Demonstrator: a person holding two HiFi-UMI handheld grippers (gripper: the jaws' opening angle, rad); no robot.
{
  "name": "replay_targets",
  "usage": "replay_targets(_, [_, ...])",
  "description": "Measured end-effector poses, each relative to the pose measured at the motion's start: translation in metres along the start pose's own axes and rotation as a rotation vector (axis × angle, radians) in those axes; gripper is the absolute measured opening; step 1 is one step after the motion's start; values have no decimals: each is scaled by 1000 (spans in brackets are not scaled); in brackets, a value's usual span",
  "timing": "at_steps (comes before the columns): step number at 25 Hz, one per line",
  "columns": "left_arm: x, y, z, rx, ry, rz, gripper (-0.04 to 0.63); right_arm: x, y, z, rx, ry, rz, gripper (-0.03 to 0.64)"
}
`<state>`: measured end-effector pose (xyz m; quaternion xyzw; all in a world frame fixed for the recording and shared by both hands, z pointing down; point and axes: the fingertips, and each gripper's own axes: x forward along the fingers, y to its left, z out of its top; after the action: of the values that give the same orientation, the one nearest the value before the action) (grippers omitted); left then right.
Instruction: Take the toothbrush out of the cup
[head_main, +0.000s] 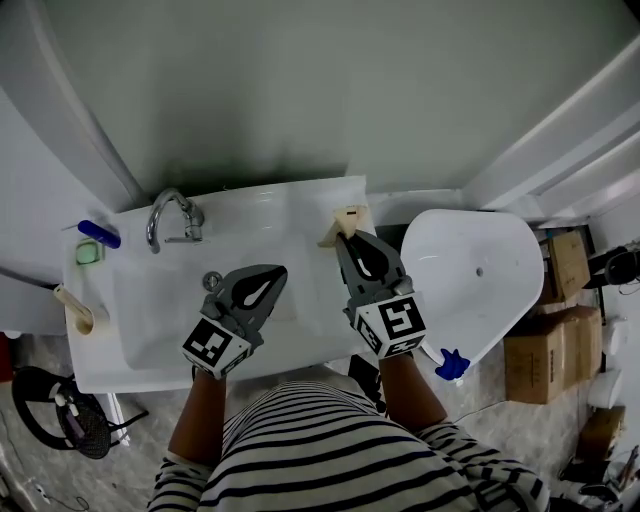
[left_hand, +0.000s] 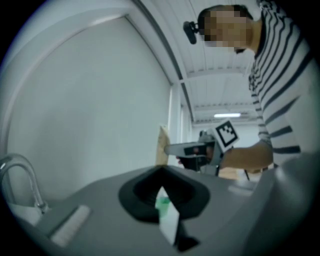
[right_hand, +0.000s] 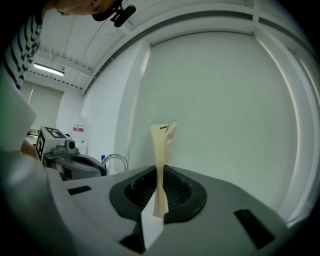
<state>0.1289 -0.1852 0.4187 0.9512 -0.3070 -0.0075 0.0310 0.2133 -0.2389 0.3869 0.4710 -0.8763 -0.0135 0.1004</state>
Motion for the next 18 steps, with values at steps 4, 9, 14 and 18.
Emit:
replay_targets(4, [-24,9,2,2,-14,0,8,7,30,5,4,1,17,37])
replay_targets(9, [-58,20,1,-8,-27,-10,7,18,71,12,7,-3,29,37])
replay_targets(14, [-88,35,-2,-12,-19,-6,8,30,110,14,18,-5,47,37])
replay_targets(18, [-101,41,-2,-32,-33,17,8,36,133,13,12,1,82,37])
